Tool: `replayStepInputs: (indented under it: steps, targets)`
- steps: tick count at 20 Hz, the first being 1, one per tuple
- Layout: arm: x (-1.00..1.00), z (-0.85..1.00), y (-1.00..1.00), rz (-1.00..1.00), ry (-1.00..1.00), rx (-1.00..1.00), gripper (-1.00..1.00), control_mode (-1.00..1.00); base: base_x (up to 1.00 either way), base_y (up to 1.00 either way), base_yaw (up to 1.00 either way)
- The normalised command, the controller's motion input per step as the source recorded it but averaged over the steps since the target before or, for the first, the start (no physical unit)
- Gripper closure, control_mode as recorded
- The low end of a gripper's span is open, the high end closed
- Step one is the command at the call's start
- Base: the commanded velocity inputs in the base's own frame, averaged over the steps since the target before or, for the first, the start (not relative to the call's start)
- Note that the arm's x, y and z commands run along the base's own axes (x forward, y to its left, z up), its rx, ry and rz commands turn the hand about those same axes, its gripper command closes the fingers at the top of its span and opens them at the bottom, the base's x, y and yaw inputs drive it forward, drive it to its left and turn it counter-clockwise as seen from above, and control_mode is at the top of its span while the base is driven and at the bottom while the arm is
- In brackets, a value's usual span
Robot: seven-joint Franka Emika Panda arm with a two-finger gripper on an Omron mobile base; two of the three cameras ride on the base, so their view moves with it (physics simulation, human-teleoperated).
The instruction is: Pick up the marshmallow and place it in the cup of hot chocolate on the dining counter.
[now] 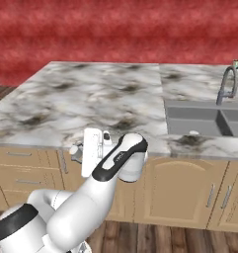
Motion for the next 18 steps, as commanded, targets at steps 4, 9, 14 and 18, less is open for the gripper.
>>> replayStepInputs:
  steps: [4,9,14,18]
  targets:
    - [0.00,0.00,0.00,0.00,0.00,0.00,1.00,1.00,-0.13,1.00,-0.13]
    - [0.00,0.00,0.00,0.00,0.00,0.00,1.00,1.00,-0.15,1.00,-0.15]
    - [0.00,0.00,0.00,0.00,0.00,0.00,1.00,1.00,-0.09,1.00,-0.17]
    - [0.00,0.00,0.00,0.00,0.00,0.00,1.00,1.00,-0.02,1.00,-0.22]
